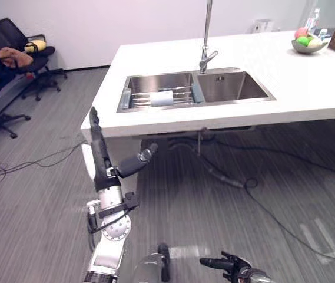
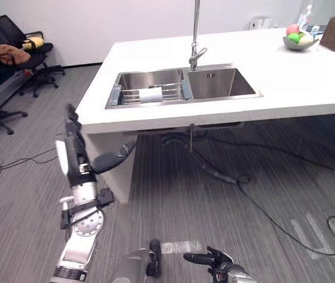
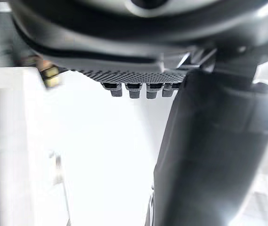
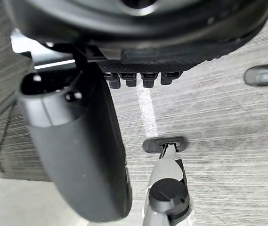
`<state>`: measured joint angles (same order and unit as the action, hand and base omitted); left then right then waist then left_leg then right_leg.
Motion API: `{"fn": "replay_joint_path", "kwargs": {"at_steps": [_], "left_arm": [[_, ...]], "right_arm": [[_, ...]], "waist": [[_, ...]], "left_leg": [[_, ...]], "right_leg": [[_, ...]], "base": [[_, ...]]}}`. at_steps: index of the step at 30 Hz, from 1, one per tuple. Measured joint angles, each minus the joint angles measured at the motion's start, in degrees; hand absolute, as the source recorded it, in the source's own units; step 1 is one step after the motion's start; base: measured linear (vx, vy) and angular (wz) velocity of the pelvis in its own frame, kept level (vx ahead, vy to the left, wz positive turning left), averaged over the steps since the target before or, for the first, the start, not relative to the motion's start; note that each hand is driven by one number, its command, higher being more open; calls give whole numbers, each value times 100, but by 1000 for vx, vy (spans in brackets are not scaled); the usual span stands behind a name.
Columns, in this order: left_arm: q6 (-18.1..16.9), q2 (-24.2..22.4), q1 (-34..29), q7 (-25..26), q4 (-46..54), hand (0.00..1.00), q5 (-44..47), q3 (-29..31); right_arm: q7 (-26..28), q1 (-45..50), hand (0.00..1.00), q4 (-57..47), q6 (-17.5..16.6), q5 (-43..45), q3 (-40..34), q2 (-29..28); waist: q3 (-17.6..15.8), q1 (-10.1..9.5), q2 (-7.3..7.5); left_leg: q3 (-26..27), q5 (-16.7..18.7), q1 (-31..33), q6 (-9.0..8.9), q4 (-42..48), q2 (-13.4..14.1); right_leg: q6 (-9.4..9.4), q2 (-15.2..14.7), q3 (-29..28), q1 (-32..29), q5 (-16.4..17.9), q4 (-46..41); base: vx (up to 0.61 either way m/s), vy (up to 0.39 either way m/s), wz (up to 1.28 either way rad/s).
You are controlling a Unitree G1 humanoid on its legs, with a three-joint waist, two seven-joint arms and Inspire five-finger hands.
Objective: Walk over to the sink, pick up the cup, carry it to the dishwasher, place the cup inside the dishwasher, then close the dishwasher door
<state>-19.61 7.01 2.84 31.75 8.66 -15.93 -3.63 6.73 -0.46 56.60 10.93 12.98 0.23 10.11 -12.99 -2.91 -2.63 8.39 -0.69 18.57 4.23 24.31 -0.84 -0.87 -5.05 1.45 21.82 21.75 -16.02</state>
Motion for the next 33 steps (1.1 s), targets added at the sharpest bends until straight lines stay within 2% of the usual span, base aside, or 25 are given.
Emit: {"fn": "replay_joint_path", "kwargs": {"at_steps": [1, 2, 3, 4, 5, 6, 7, 9, 10, 12, 13, 15, 16, 17, 18, 19, 22, 24, 25, 27, 29, 30, 31, 33], "left_arm": [[70, 163, 125, -95, 36, 100, 9, -18], [94, 247, 171, -121, 61, 100, 9, -23], [200, 410, 246, -220, 182, 100, 14, -17], [287, 580, 291, -302, 330, 100, 14, -72], [341, 642, 339, -317, 346, 100, 15, -153], [479, 708, 401, -323, 347, 100, 15, -272], [695, 737, 494, -311, 336, 100, 14, -411], [899, 792, 744, -339, 225, 100, 14, -591], [1174, 802, 982, -504, 136, 100, 26, -696], [1360, 830, 1096, -625, 87, 100, 28, -692], [1493, 905, 1124, -731, 53, 100, 24, -682], [1640, 1004, 1078, -849, 41, 100, 13, -688], [1729, 971, 965, -869, 41, 100, 1, -688], [1829, 828, 816, -910, 33, 100, -112, -709], [1861, 783, 786, -943, 33, 100, -175, -737], [1939, 753, 798, -979, 36, 100, -287, -826], [2108, 749, 807, -1154, 48, 100, -453, -864], [2231, 751, 808, -1228, 50, 100, -583, -865], [2265, 785, 807, -1269, 50, 100, -666, -862], [2269, 930, 808, -1382, 49, 100, -714, -841], [2268, 1152, 829, -1443, 49, 100, -893, -764], [2291, 1220, 930, -1542, 49, 100, -1009, -652], [2315, 1337, 996, -1644, 33, 100, -1149, -488], [2346, 1624, 1288, -1760, -114, 100, -1237, -447]], "right_arm": [[-73, 133, 100, 54, 6, 1, -13, -63], [-97, 204, 100, 66, 5, 11, -31, -107], [-165, 297, 100, 104, -30, 43, -165, -240], [-210, 301, 100, 120, -112, 66, -269, -286], [-223, 340, 100, 145, -136, 70, -275, -292], [-245, 351, 100, 135, -204, 40, -297, -289], [-245, 380, 100, 40, -302, -41, -347, -283], [-240, 388, 100, -93, -357, -89, -399, -287], [-226, 373, 100, -211, -365, -80, -472, -318], [-201, 365, 100, -326, -350, -78, -537, -349], [-170, 368, 100, -376, -342, -86, -576, -395], [-101, 449, 100, -393, -305, -94, -571, -445], [-35, 534, 100, -400, -271, -93, -585, -480], [27, 551, 100, -438, -250, -132, -624, -358], [54, 553, 100, -449, -251, -157, -625, -301], [109, 547, 100, -522, -243, -185, -627, -249], [194, 565, 100, -582, -174, -373, -631, -204], [284, 613, 100, -610, -102, -382, -637, -161], [327, 684, 100, -651, -80, -388, -634, -150], [325, 766, 100, -637, -26, -384, -621, -114], [331, 781, 100, -551, 49, -382, -622, -47], [392, 779, 100, -502, 108, -389, -631, 67], [414, 705, 100, -368, 157, -417, -638, 113], [428, 664, 100, -357, 141, -418, -653, 77]], "waist": [[36, -19, 117], [72, -21, 181], [110, -18, 316], [150, 41, 458], [148, 47, 507], [156, 62, 529], [166, 146, 513], [162, 260, 503], [148, 392, 478], [112, 480, 413], [96, 502, 381], [176, 497, 487], [336, 466, 519], [455, 458, 225], [496, 472, 117], [537, 532, 33], [598, 530, -40], [596, 531, -66], [596, 524, -68], [612, 482, -47], [685, 404, -63], [802, 410, -245], [884, 373, -284], [932, 448, -224]], "left_leg": [[-14, 130, -184, 53, -19, -159], [-28, 220, -287, 52, -42, -219], [-51, 365, -550, 71, -141, -320], [-81, 474, -930, 97, -416, -411], [-98, 536, -1199, 143, -623, -450], [-100, 549, -1709, 92, -979, -463], [-123, 556, -2154, 69, -1267, -424], [-231, 560, -2538, 47, -1528, -334], [-332, 584, -2744, 6, -1667, -199], [-380, 725, -2906, -164, -1687, 0], [-389, 893, -3031, -308, -1662, 158], [-471, 1305, -3098, -545, -1382, 280], [-500, 1588, -3114, -714, -1138, 393], [-453, 1738, -3116, -863, -1034, 647], [-356, 1757, -3110, -892, -1022, 756], [-228, 1733, -3126, -925, -1054, 876], [-25, 1625, -3199, -1052, -984, 1087], [-5, 1587, -2815, -1028, -74, 1282], [34, 1469, -2473, -992, 766, 1508], [388, 1608, -2276, -901, 1114, 1733], [700, 1590, -2170, -825, 272, 1644], [800, 869, -2061, -836, -833, 1512], [822, 596, -2216, -1098, -1277, 1350], [852, 272, -2405, -1038, -1987, 1079]], "right_leg": [[210, -107, 96, -151, -159, -634], [296, -158, 143, -272, -296, -1017], [499, -296, 242, -613, -777, -1956], [645, -518, 431, -1013, -1646, -2914], [602, -663, 542, -1177, -2237, -3336], [167, -932, 695, -1585, -1926, -4216], [55, -1039, 841, -1996, -1392, -4569], [111, -1039, 1014, -2503, -829, -4256], [121, -989, 1178, -2902, -541, -3330], [174, -872, 1237, -3161, -605, -2160], [238, -779, 1188, -3256, -857, -1252], [293, -727, 916, -3261, -1490, -438], [426, -655, 870, -3203, -2180, -454], [296, -439, 993, -3187, -2051, -587], [310, -381, 1073, -3186, -1980, -649], [255, -365, 1221, -3187, -1747, -848], [185, -334, 1466, -3090, -1259, -1163], [174, -276, 1691, -2761, -1194, -919], [104, -205, 1848, -2419, -1179, -619], [92, -169, 1965, -1932, -1202, -226], [245, -218, 1950, -1766, -1315, 58], [336, -192, 1950, -1820, -1366, 106], [384, -233, 1756, -1910, -1402, 116], [476, -353, 1681, -1961, -1463, 295]], "base": [[543, 138, 43], [633, 144, 25], [508, 100, 11], [497, 98, 6], [472, 77, -12], [444, 59, -16], [442, 44, -12], [415, -37, 22], [381, -97, 36], [351, -159, 24], [343, -200, 15], [350, -292, 15], [475, -421, 13], [420, -351, 12], [400, -288, 33], [346, -244, 45], [316, -241, 40], [216, -199, 50], [145, -107, 44], [166, -74, 30], [167, -7, 0], [203, 93, -22], [229, 95, -15], [194, 107, 8]]}}
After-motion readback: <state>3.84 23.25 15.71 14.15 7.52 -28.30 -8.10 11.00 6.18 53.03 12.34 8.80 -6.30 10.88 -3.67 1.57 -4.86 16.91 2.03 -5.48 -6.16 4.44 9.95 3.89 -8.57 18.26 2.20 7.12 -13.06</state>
